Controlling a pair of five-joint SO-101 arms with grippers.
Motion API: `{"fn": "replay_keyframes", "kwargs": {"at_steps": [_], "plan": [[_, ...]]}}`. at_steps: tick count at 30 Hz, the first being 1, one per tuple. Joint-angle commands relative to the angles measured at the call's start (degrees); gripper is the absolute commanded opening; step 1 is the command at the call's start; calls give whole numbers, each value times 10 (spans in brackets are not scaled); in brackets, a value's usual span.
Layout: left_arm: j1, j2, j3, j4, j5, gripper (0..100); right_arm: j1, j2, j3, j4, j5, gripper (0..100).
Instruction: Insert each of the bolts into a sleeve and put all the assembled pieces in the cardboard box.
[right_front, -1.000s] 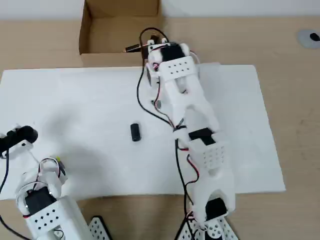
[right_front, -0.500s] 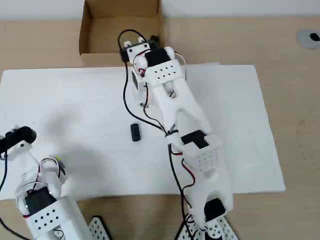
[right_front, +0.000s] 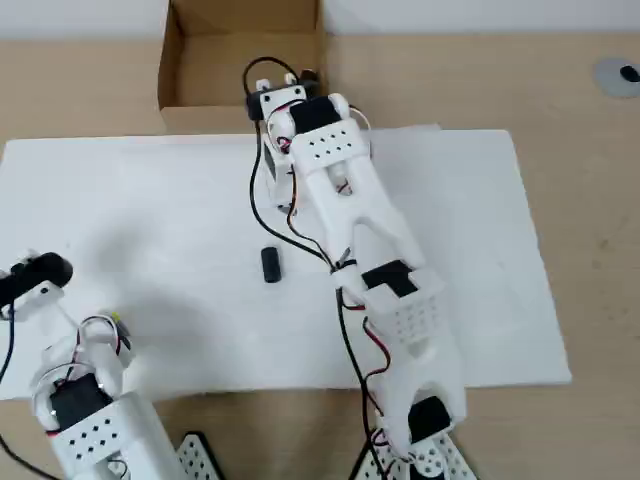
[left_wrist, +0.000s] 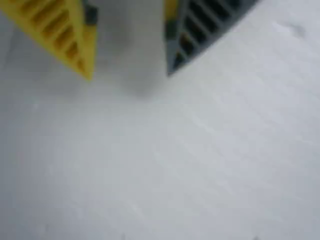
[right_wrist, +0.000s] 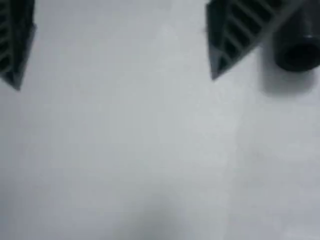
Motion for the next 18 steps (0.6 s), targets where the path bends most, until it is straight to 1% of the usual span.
{"fn": "replay_keyframes", "kwargs": {"at_steps": [1,3,5,10,14,18], "plan": [[3,-6,-12,-3,3,104,-10,-32,-20,8,-21,285],[3,-6,-12,-3,3,104,-7,-33,-25,3,1,285],[3,-6,-12,-3,3,104,-1,-30,-42,-4,43,285],[3,-6,-12,-3,3,104,63,-22,-80,-19,184,285],[3,-6,-12,-3,3,104,172,0,-124,-24,193,284],[3,-6,-12,-3,3,104,276,32,-167,-2,244,284]]}}
